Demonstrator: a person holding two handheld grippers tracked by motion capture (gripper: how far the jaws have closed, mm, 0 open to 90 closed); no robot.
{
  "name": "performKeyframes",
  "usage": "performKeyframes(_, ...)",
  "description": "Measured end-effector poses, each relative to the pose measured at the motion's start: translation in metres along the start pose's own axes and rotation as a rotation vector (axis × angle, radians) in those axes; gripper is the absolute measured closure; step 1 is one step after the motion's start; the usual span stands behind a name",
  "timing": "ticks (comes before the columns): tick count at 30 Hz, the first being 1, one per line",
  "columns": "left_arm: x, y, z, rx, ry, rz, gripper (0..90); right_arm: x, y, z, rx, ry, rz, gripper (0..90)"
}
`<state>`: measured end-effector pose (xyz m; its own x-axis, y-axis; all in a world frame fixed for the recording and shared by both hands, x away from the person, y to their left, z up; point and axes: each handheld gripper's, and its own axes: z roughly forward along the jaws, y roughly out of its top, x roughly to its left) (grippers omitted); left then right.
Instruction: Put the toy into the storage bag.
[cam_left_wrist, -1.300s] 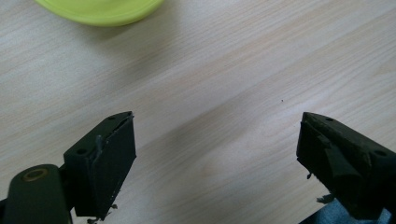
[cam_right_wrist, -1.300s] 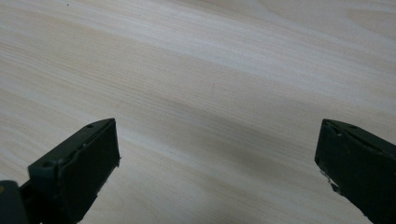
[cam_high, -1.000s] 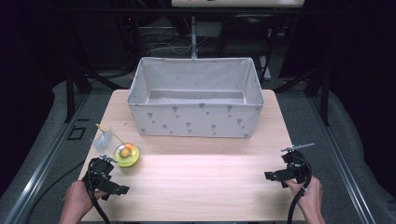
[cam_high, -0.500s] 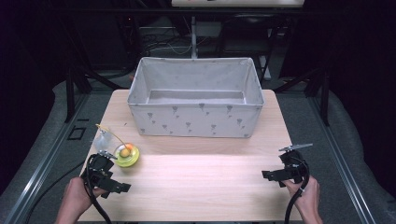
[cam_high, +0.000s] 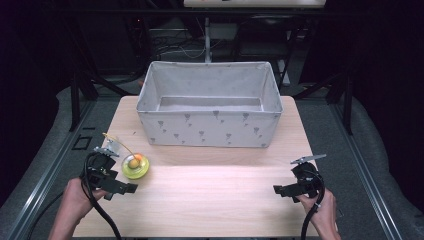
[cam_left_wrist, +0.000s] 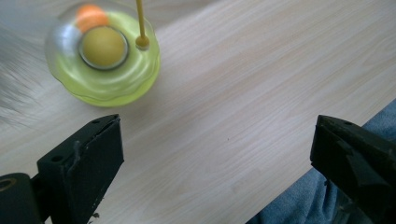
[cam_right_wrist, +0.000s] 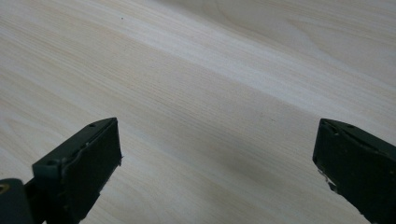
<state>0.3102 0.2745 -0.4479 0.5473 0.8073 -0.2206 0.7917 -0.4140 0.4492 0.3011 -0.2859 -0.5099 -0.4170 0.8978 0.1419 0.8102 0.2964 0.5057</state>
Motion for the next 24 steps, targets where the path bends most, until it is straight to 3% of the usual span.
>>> performKeyframes(3,0.001,0.008,-0.007,-0.021,-0.006,0.005,4.6,0.000,-0.001,-0.001,-0.012,0.006,0.013,1.4)
performKeyframes(19,0.011,0.046,-0.023,-0.037,-0.020,0.026,0.2,0.001,0.000,-0.001,-0.007,0.026,0.003,3.0)
performKeyframes(24,0.012,0.059,-0.030,-0.044,-0.018,0.041,12.1,0.001,0.000,0.000,-0.003,0.030,0.004,3.3)
